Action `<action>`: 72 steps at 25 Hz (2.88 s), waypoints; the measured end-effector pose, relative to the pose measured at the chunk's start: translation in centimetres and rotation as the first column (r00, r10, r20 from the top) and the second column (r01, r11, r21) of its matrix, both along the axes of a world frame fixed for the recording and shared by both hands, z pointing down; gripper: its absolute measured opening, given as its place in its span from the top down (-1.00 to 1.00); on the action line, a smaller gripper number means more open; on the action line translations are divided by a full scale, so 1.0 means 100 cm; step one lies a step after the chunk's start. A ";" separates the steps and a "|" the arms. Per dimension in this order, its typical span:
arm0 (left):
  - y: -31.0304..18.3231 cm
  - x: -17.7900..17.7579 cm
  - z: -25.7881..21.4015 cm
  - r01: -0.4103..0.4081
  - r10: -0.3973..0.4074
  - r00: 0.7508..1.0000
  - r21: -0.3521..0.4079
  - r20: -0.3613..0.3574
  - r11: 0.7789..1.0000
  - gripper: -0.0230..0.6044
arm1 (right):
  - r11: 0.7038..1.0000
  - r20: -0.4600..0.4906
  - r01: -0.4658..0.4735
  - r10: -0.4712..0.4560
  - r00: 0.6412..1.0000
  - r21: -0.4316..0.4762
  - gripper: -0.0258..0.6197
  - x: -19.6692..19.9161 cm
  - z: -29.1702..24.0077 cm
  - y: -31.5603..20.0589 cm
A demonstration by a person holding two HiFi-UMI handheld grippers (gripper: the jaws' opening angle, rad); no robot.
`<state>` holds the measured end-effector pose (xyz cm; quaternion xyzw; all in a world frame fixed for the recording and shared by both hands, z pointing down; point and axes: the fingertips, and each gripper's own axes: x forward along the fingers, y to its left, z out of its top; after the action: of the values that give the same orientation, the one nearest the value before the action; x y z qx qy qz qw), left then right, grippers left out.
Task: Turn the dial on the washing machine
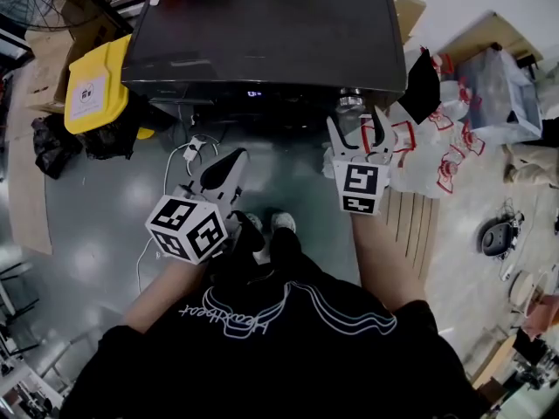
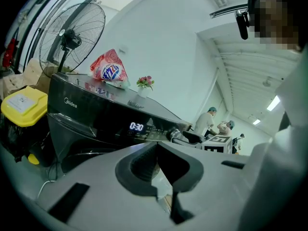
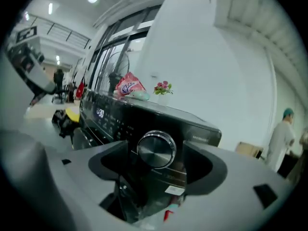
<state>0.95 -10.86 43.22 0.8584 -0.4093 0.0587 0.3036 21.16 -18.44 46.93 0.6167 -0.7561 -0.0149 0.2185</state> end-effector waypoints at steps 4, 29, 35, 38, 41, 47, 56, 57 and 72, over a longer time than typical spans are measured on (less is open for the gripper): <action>-0.004 0.000 0.002 0.009 -0.009 1.000 -0.007 -0.004 1.000 0.91 | 0.999 -0.282 0.021 -0.010 0.959 0.036 -0.09 -0.004 0.002 -0.003; -0.012 -0.003 0.016 -0.006 0.005 1.000 -0.044 -0.017 0.999 0.91 | 0.997 -0.436 -0.052 0.072 0.897 0.059 0.07 -0.005 0.009 -0.013; -0.011 -0.007 0.019 -0.004 0.003 1.000 -0.053 -0.019 0.999 0.91 | 0.995 -0.361 -0.086 0.096 0.928 0.045 0.06 -0.001 0.009 -0.012; -0.013 -0.008 0.020 -0.001 -0.001 1.000 -0.058 -0.026 0.998 0.91 | 0.994 -0.323 -0.098 0.107 0.940 0.042 0.06 0.000 0.009 -0.013; -0.012 -0.007 0.021 -0.005 0.003 1.000 -0.060 -0.027 0.998 0.91 | 0.993 -0.258 -0.117 0.120 0.959 0.029 0.05 0.002 0.010 -0.013; -0.009 -0.009 0.025 -0.005 0.003 1.000 -0.073 -0.031 0.997 0.91 | 0.989 0.029 -0.150 0.150 0.988 -0.016 0.05 0.006 0.013 -0.013; -0.002 -0.011 0.023 -0.004 0.001 0.999 -0.080 -0.032 0.997 0.91 | 0.985 0.272 -0.157 0.169 0.947 -0.066 0.05 0.012 0.014 -0.011; -0.002 -0.011 0.023 -0.003 0.000 0.999 -0.081 -0.033 0.997 0.91 | 0.986 0.297 -0.155 0.168 0.940 -0.070 0.05 0.013 0.015 -0.011; 0.006 -0.017 0.007 0.033 -0.035 0.999 -0.061 -0.035 0.998 0.91 | 0.982 0.666 -0.110 0.184 0.723 -0.151 0.05 0.015 0.017 -0.013</action>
<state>-0.78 -10.25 43.97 0.8427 -0.4162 0.0503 0.3378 22.70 -19.69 48.62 0.6260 -0.7321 0.2658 -0.0399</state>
